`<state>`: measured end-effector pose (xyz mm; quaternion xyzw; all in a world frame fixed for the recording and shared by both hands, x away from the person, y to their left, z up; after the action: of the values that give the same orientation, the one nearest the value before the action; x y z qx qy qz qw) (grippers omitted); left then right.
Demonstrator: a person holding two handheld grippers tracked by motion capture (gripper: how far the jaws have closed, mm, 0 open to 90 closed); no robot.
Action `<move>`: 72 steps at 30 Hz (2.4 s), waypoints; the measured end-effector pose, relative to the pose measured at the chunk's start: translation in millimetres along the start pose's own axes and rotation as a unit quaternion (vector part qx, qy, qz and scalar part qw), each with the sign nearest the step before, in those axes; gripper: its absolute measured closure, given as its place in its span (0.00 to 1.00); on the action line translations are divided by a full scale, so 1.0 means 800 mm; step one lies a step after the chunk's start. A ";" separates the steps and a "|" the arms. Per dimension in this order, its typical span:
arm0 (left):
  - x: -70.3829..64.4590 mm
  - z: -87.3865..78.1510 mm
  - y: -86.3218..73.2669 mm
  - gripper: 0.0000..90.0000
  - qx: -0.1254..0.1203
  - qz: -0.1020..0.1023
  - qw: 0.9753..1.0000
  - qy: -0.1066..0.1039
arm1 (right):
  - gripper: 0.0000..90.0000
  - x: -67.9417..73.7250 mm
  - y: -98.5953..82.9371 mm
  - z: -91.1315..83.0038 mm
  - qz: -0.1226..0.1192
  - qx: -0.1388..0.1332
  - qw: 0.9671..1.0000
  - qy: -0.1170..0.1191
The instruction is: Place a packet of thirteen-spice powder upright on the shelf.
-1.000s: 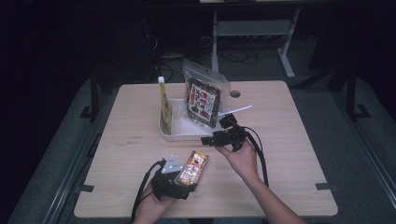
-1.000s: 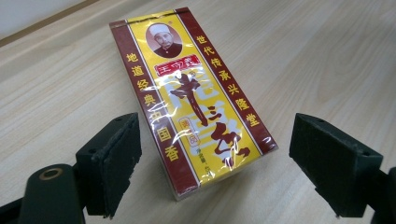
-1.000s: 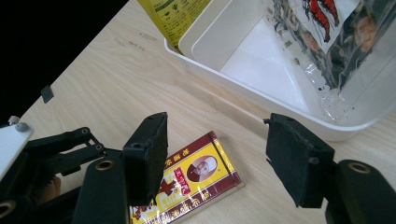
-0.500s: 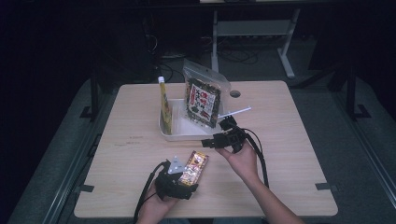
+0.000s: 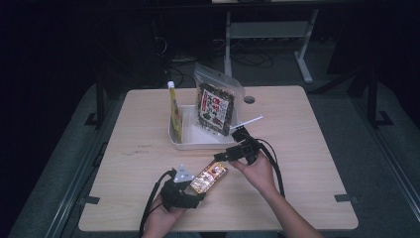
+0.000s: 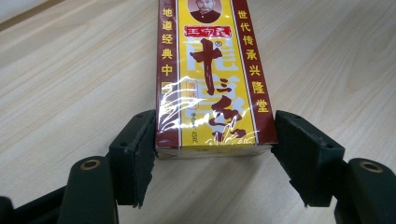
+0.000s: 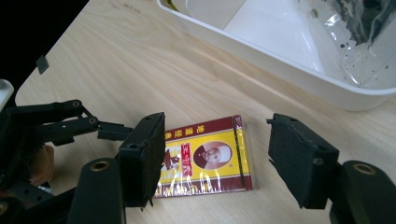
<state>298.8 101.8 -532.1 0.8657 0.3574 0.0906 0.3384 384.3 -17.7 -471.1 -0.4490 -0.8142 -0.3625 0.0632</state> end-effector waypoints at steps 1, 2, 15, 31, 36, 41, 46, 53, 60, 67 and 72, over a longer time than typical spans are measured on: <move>0.000 0.000 0.000 0.36 0.000 0.000 1.000 0.000 | 0.40 0.000 0.000 0.000 0.000 0.000 1.000 0.000; 0.003 -0.001 -0.001 0.36 0.000 0.002 1.000 0.003 | 0.40 -0.002 0.000 0.000 0.001 0.002 1.000 0.001; 0.012 -0.012 0.000 0.37 -0.015 0.000 1.000 0.016 | 0.40 -0.005 -0.002 0.005 0.004 0.018 1.000 -0.001; 0.012 0.000 -0.002 0.26 0.006 -0.008 1.000 0.017 | 0.40 -0.008 -0.001 0.004 0.008 0.018 1.000 -0.005; 0.012 0.005 -0.001 0.28 0.018 0.004 0.999 0.030 | 0.40 -0.007 -0.001 0.006 0.008 0.018 1.000 -0.004; 0.015 0.005 -0.002 0.35 0.018 0.008 0.999 0.031 | 0.40 -0.007 -0.001 0.008 0.007 0.020 1.000 -0.002; 0.020 -0.005 0.000 0.36 -0.002 0.000 0.999 0.034 | 0.38 -0.005 0.000 0.008 0.010 0.024 1.000 0.005; 0.019 -0.029 0.016 0.36 -0.049 0.007 0.998 0.044 | 0.35 0.004 0.008 0.002 0.012 0.027 0.999 0.020; 0.014 -0.045 0.026 0.36 -0.088 0.013 0.995 0.045 | 0.34 0.008 0.013 0.006 0.019 0.034 0.999 0.038; 0.013 -0.056 0.033 0.36 -0.114 0.019 0.992 0.046 | 0.35 0.017 0.017 0.017 0.036 0.042 0.995 0.078; 0.013 -0.060 0.037 0.36 -0.130 0.020 0.990 0.045 | 0.45 0.031 0.022 0.018 0.039 0.043 0.992 0.111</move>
<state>303.5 118.4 -477.8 0.8162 0.3404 0.1821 0.4299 386.4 14.4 -462.0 -0.4340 -0.7990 -0.3719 0.1869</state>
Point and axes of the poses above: each handheld gripper's, and its own axes: z roughly forward along the jaws, y roughly out of its top, x roughly to its left, the point moved 10 cm from there along z, roughly forward along the jaws, and after that the axes turned 1 degree about x, right-handed, at the moved point
